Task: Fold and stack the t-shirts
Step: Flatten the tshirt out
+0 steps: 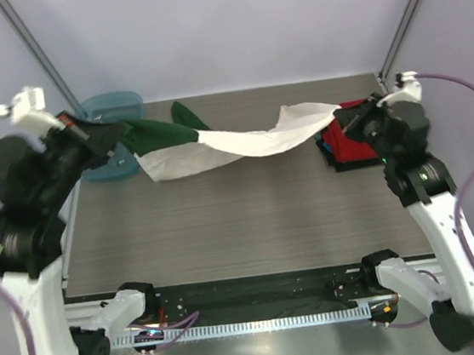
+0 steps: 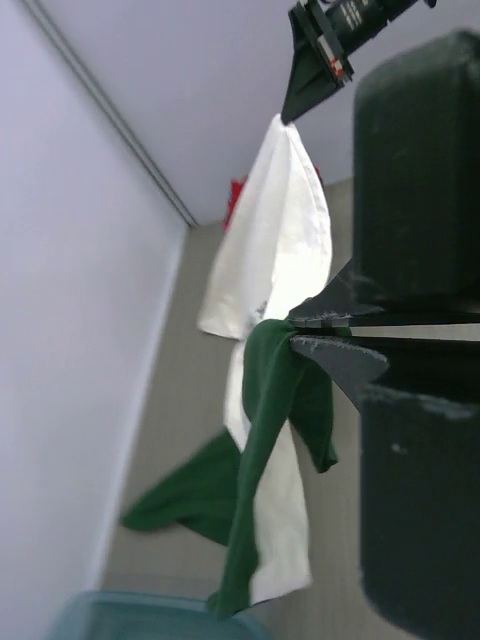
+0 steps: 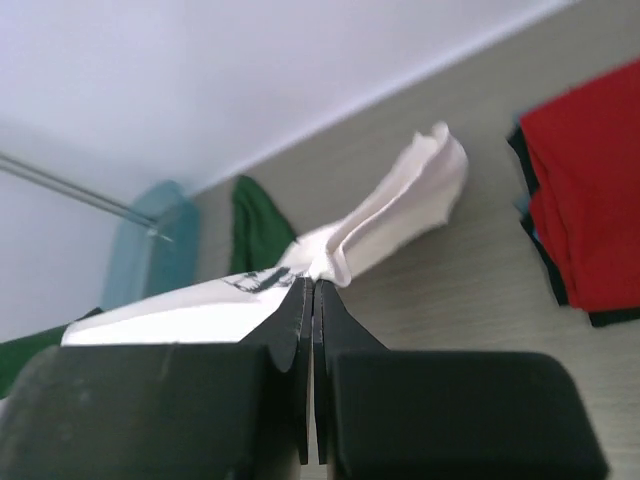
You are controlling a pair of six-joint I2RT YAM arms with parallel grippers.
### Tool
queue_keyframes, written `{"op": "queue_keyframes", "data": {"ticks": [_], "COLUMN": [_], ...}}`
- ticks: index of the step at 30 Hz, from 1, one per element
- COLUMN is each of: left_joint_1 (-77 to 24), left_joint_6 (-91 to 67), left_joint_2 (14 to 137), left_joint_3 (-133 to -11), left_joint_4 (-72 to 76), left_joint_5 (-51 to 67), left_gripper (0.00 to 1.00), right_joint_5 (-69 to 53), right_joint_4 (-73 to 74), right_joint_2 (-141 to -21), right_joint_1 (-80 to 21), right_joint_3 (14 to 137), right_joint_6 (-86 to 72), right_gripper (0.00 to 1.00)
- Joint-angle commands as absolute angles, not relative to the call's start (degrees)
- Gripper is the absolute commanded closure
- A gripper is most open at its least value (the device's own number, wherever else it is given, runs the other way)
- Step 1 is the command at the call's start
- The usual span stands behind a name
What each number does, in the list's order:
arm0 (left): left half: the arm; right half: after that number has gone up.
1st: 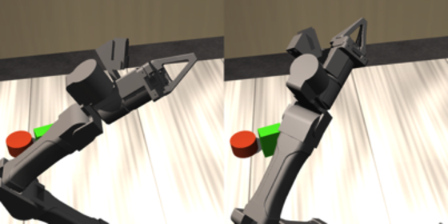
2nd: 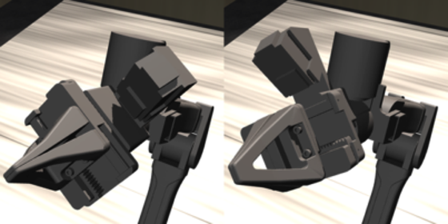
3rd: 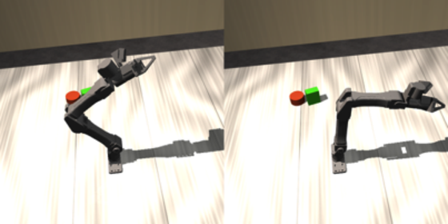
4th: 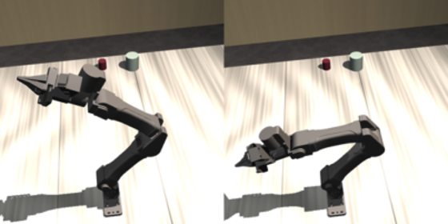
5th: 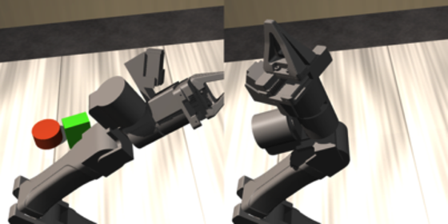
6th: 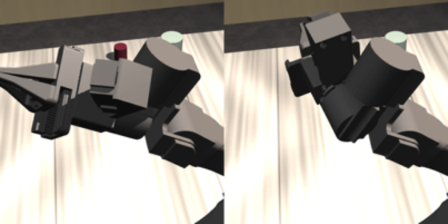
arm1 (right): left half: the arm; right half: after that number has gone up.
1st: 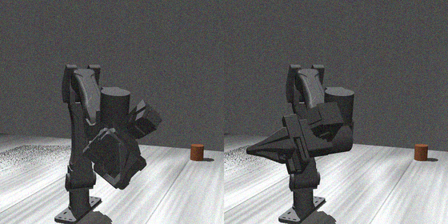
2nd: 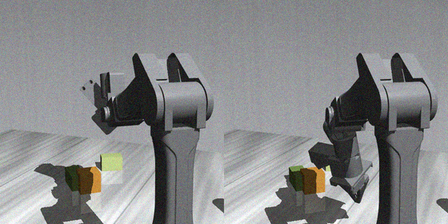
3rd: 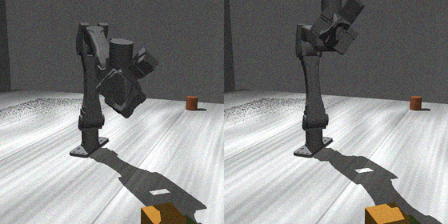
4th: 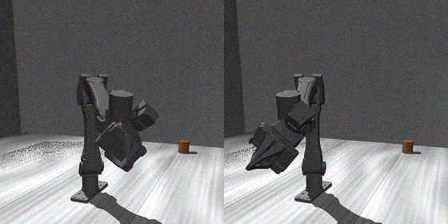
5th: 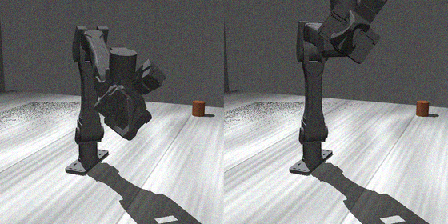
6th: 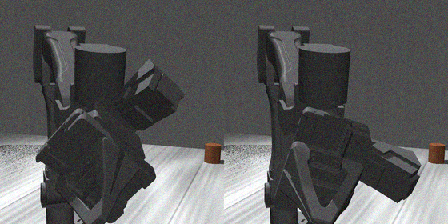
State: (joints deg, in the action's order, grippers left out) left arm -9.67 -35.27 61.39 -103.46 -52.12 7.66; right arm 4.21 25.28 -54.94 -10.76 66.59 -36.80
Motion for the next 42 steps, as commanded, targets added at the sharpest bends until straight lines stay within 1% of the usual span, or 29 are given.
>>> {"op": "queue_keyframes", "data": {"ticks": [1, 3, 6, 9, 12, 13, 14, 17, 19, 20, 21, 22, 23, 24, 25, 26, 27, 28, 29, 30, 32, 36, 42], "left_joint_1": [-9.58, -9.58, -9.58, -9.67, -9.67, -9.67, -9.67, -9.67, -9.58, -9.49, -9.49, -9.14, -7.75, -6.78, -5.9, -3.97, -3.26, -2.29, -1.85, -1.67, -1.58, -1.58, -1.58], "left_joint_6": [-31.82, -32.08, -32.43, -31.82, -32.08, -32.6, -33.22, -35.77, -36.99, -37.0, -36.91, -37.26, -37.79, -38.92, -42.07, -44.27, -46.12, -47.53, -49.38, -49.39, -48.61, -48.25, -46.67], "left_joint_2": [50.13, 47.91, 47.02, 49.83, 56.84, 59.3, 64.89, 73.45, 80.74, 83.38, 89.76, 93.39, 97.17, 105.21, 107.9, 109.58, 109.08, 104.29, 101.63, 99.34, 95.47, 94.4, 94.57], "left_joint_3": [-108.97, -111.69, -116.17, -118.47, -116.99, -116.46, -115.67, -114.27, -114.08, -116.95, -120.03, -124.67, -137.42, -144.68, -151.46, -158.92, -157.34, -153.58, -144.24, -140.31, -135.73, -133.51, -132.46], "left_joint_4": [-47.63, -47.99, -49.74, -50.8, -49.66, -49.05, -48.78, -47.29, -43.44, -42.55, -42.8, -44.19, -46.12, -48.93, -49.04, -47.56, -40.15, -35.38, -30.72, -23.71, -21.28, -14.97, -13.62], "left_joint_5": [11.42, 11.69, 11.78, 8.89, 5.89, 5.8, 7.02, 8.26, 8.96, 8.79, 7.92, 8.17, 9.22, 11.4, 16.39, 18.87, 20.38, 21.17, 21.09, 20.66, 19.34, 21.87, 24.42], "left_gripper": [1.0, 1.0, 1.0, 1.0, 1.0, 1.0, 1.0, 1.0, 1.0, 1.0, 1.0, 1.0, 1.0, 1.0, 1.0, 1.0, 1.0, 1.0, 1.0, 1.0, 1.0, 1.0, 1.0], "right_joint_5": [0.79, -1.93, -2.11, -1.32, 3.86, 6.13, 6.85, 8.17, 7.74, 7.91, 8.35, 8.52, 7.57, 6.78, 5.81, 4.93, 3.53, 2.99, 2.55, 1.5, 0.71, -1.32, -4.39], "right_joint_4": [25.48, 27.58, 30.75, 32.34, 32.34, 32.0, 31.12, 28.23, 24.54, 22.52, 22.24, 22.15, 22.58, 23.46, 23.99, 25.47, 26.1, 26.36, 26.45, 26.54, 26.46, 25.93, 18.99], "right_joint_2": [-44.84, -40.02, -36.75, -37.17, -40.77, -44.44, -46.47, -55.52, -60.88, -66.74, -69.67, -72.39, -78.25, -80.49, -82.77, -84.45, -86.99, -87.71, -88.32, -88.94, -89.82, -91.14, -90.79], "right_joint_1": [-10.72, -10.72, -10.64, -10.64, -10.72, -10.72, -10.72, -10.72, -10.72, -10.64, -10.55, -10.55, -10.37, -10.2, -9.85, -8.89, -8.35, -7.74, -6.69, -6.16, -5.1, -3.78, -1.67], "right_joint_3": [69.34, 70.22, 72.94, 75.49, 76.2, 76.46, 76.46, 76.9, 78.13, 79.35, 81.28, 86.69, 90.23, 97.83, 101.48, 104.82, 110.42, 112.48, 114.15, 115.39, 117.42, 116.72, 105.92], "right_joint_6": [-34.19, -34.19, -34.72, -33.93, -33.31, -33.31, -33.31, -33.92, -35.06, -35.42, -36.03, -36.12, -36.04, -36.3, -36.56, -37.0, -37.52, -38.31, -38.58, -38.93, -39.64, -39.73, -42.01], "right_gripper": [0.99, 0.99, 0.99, 0.99, 0.99, 0.99, 0.99, 0.99, 0.99, 0.99, 0.99, 0.99, 0.99, 0.99, 0.99, 0.99, 0.99, 0.99, 0.99, 0.99, 0.99, 0.99, 0.99]}}
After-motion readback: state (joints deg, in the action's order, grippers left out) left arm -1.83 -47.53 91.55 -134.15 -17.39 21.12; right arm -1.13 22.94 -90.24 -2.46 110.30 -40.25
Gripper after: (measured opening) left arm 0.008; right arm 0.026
